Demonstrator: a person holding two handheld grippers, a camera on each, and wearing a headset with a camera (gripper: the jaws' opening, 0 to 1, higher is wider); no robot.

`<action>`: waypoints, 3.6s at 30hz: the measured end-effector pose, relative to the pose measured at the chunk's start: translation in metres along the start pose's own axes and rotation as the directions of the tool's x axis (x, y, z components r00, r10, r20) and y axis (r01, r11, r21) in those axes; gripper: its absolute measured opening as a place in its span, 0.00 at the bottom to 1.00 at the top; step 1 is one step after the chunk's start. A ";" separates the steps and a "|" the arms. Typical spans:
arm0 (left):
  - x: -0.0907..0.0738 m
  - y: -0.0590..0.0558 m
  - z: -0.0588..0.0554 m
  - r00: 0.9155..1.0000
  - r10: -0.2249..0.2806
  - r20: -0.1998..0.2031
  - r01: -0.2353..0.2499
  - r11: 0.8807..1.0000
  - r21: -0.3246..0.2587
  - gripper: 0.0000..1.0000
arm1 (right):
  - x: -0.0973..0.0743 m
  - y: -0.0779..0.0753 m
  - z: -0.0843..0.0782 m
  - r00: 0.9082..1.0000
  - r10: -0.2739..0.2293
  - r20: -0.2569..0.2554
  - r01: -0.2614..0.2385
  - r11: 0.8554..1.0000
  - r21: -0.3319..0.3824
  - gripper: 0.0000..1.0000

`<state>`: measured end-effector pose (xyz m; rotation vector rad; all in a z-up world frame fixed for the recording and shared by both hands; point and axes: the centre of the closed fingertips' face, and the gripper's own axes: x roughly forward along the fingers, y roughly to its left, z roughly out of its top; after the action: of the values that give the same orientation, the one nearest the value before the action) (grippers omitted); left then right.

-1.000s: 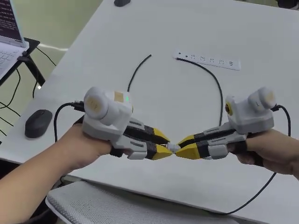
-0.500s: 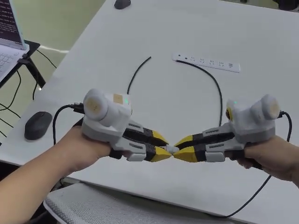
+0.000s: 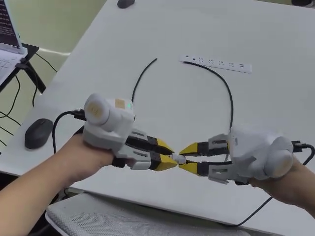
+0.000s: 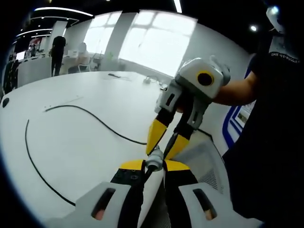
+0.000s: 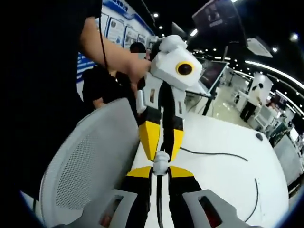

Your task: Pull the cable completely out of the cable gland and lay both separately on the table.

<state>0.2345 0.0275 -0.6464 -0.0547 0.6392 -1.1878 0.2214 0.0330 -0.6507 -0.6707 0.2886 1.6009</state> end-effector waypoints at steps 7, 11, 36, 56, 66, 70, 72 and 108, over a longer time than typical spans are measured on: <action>-0.002 0.002 0.001 1.000 -0.004 0.006 0.004 1.000 -0.019 0.15 | 0.000 -0.004 0.001 0.999 -0.036 -0.009 0.036 0.999 0.016 0.08; -0.002 0.002 0.001 1.000 -0.005 0.007 0.005 1.000 -0.012 0.15 | 0.001 -0.005 0.002 0.999 -0.035 -0.010 0.035 0.999 0.039 0.08; -0.012 0.010 0.023 0.996 0.069 0.064 -0.076 0.989 0.125 0.15 | -0.025 -0.031 -0.012 0.922 -0.348 -0.173 0.369 0.923 0.109 0.12; -0.006 0.011 0.034 0.996 0.066 0.054 -0.075 0.982 0.176 0.15 | -0.021 -0.037 -0.003 0.900 -0.397 -0.178 0.417 0.904 0.090 0.00; -0.008 0.017 0.036 0.996 0.068 0.056 -0.077 0.980 0.184 0.15 | -0.026 -0.043 -0.012 0.891 -0.409 -0.195 0.440 0.885 0.154 0.00; -0.008 0.017 0.037 0.996 0.066 0.062 -0.076 0.981 0.178 0.15 | -0.029 -0.045 -0.016 0.887 -0.416 -0.202 0.452 0.870 0.197 0.00; -0.008 0.017 0.037 0.996 0.066 0.065 -0.076 0.982 0.170 0.15 | -0.030 -0.045 -0.020 0.882 -0.424 -0.205 0.464 0.856 0.227 0.00; -0.012 0.020 0.030 0.991 0.103 0.090 -0.112 0.988 0.104 0.15 | -0.049 -0.036 -0.117 0.807 -0.477 -0.349 0.572 0.486 0.660 0.00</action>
<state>0.2634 0.0372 -0.6243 0.0215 0.4960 -1.1080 0.2864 -0.0663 -0.7085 -0.1557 0.7117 0.7105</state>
